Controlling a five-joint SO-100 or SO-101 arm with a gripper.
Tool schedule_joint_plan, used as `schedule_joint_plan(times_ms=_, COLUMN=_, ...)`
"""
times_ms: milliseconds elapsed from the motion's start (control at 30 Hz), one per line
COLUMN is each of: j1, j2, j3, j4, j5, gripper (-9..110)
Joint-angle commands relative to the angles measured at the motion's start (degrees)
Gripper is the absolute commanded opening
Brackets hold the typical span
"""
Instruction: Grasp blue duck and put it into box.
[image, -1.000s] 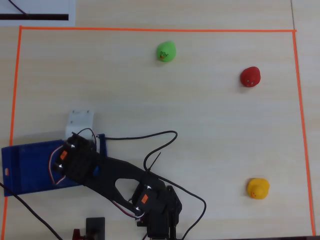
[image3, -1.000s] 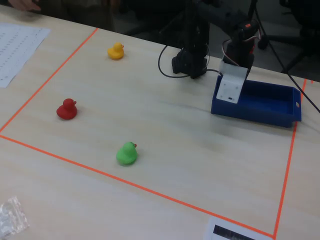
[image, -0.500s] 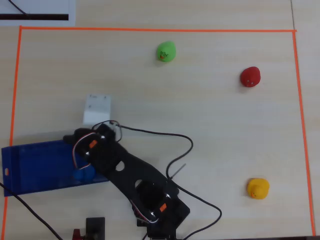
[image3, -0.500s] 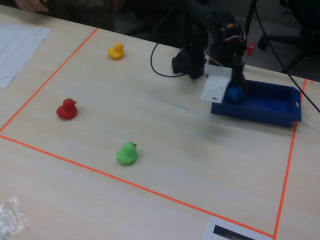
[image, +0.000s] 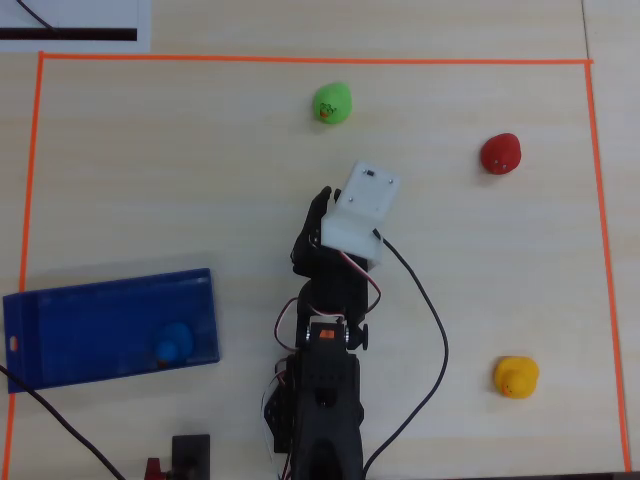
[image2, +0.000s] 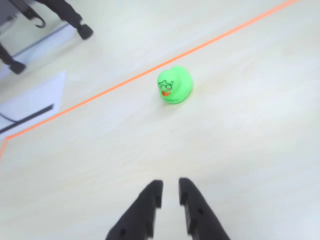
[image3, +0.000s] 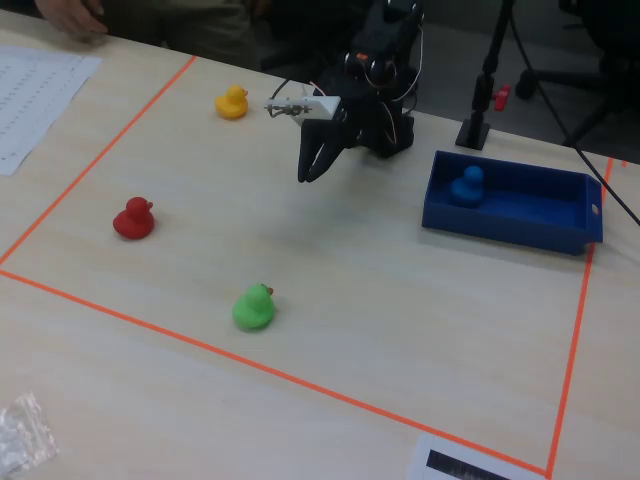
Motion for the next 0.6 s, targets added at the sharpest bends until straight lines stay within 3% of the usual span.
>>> schedule_joint_plan(times_ms=0, j1=0.2, j2=9.7, j3=3.0, j4=17.3, j5=-2.0, gripper=0)
schedule_joint_plan(times_ms=100, j1=-1.3, j2=13.7, j3=3.0, j4=36.7, j5=-8.0, gripper=0)
schedule_joint_plan(times_ms=267, j1=-0.7, j2=13.7, j3=3.1, j4=57.6, j5=-16.7, gripper=0)
schedule_joint_plan(times_ms=567, j1=5.8, j2=13.7, j3=3.1, j4=58.9, j5=-15.6, gripper=3)
